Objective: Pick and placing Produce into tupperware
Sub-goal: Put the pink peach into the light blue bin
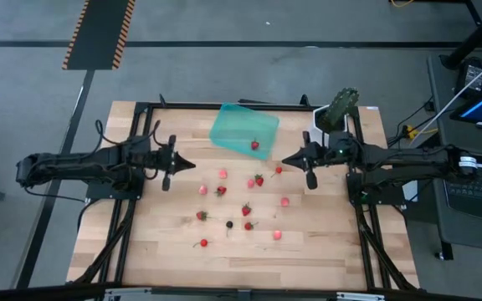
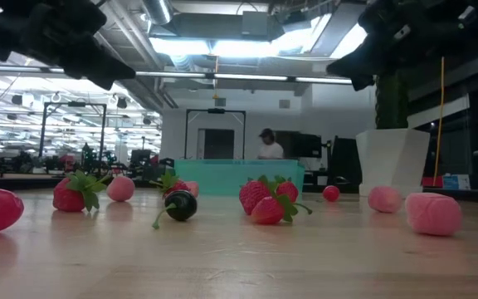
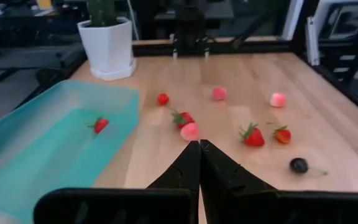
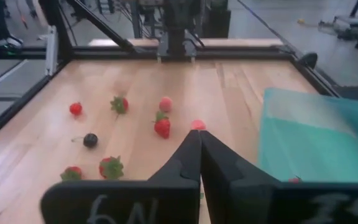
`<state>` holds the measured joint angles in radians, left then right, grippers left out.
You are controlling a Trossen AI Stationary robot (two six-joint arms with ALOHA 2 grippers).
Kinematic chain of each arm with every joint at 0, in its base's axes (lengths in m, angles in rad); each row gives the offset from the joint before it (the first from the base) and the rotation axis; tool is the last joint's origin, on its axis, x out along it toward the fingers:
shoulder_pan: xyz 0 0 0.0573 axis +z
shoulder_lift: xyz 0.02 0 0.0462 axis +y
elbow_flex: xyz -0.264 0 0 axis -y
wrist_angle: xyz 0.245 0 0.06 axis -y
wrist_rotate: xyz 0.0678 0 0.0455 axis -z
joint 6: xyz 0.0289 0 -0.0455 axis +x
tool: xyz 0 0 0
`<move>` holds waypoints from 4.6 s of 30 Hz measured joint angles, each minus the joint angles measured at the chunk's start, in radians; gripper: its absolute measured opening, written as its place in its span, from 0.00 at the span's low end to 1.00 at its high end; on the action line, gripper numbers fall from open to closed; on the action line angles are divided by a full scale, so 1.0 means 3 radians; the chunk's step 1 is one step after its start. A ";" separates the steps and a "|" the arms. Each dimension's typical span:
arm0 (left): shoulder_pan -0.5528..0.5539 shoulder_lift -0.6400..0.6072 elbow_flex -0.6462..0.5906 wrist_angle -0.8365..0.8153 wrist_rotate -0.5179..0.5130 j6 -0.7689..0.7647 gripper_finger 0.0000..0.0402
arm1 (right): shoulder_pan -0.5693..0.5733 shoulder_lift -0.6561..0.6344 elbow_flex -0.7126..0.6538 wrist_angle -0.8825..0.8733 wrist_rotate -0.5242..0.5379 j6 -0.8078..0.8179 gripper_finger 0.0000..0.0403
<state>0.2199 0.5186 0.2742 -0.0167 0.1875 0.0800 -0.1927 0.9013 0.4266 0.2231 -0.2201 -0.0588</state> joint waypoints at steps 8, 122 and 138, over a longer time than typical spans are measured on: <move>-0.0089 -0.0012 -0.0037 0.0120 0.0025 -0.0089 0.00 | 0.0074 -0.0424 -0.0433 0.0468 -0.0020 0.0081 0.02; -0.0504 0.0038 -0.0443 0.0837 -0.0336 -0.0507 0.00 | 0.1351 0.2400 0.1562 -0.2704 0.0757 0.1549 0.48; -0.0504 0.0039 -0.0443 0.0831 -0.0336 -0.0507 0.00 | 0.1351 0.2548 0.1562 -0.2485 0.0757 0.1551 0.48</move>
<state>0.0689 0.5304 0.1413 0.2325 0.0868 -0.0723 0.2127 1.6657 0.8951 -0.5224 0.0071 0.4065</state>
